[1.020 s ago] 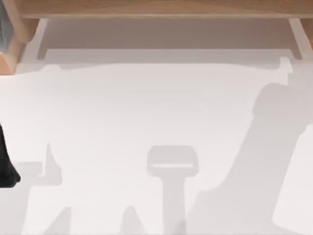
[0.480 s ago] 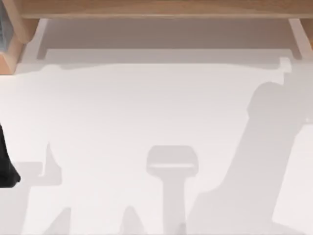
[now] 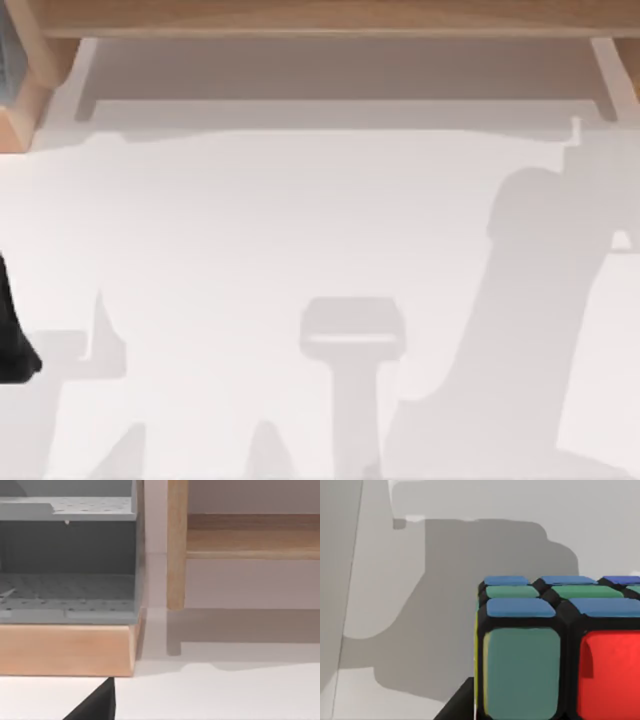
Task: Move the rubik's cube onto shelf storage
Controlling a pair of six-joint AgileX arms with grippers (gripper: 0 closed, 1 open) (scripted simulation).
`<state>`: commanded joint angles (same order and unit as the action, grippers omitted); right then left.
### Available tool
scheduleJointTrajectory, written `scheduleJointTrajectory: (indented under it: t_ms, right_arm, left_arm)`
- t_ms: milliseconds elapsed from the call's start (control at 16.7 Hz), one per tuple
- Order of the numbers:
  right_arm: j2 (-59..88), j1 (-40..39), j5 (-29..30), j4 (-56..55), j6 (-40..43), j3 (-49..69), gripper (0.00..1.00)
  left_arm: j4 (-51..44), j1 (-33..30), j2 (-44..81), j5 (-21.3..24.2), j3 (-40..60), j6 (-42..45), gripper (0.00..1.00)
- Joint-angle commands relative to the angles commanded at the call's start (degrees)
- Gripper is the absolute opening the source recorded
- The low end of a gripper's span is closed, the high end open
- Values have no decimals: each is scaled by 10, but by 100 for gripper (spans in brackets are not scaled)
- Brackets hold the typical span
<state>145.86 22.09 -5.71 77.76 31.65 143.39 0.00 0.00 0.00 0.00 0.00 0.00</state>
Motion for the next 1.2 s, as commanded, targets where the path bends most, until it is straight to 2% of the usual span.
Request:
scheduleJointTrajectory:
  t_ms: [360, 540, 840, 1200]
  right_arm:
    - [-49, -11, 13, 1, 12, -25, 0]
    - [-138, -58, 30, 1, 35, -80, 0]
    - [-250, -225, 46, -77, 78, -241, 0]
    - [-266, -447, 62, -305, 99, -426, 0]
  left_arm:
    - [0, 0, 0, 0, 0, 0, 100]
    - [0, 0, 0, 0, 0, 0, 100]
    - [0, 0, 0, 0, 0, 0, 100]
    - [0, 0, 0, 0, 0, 0, 100]
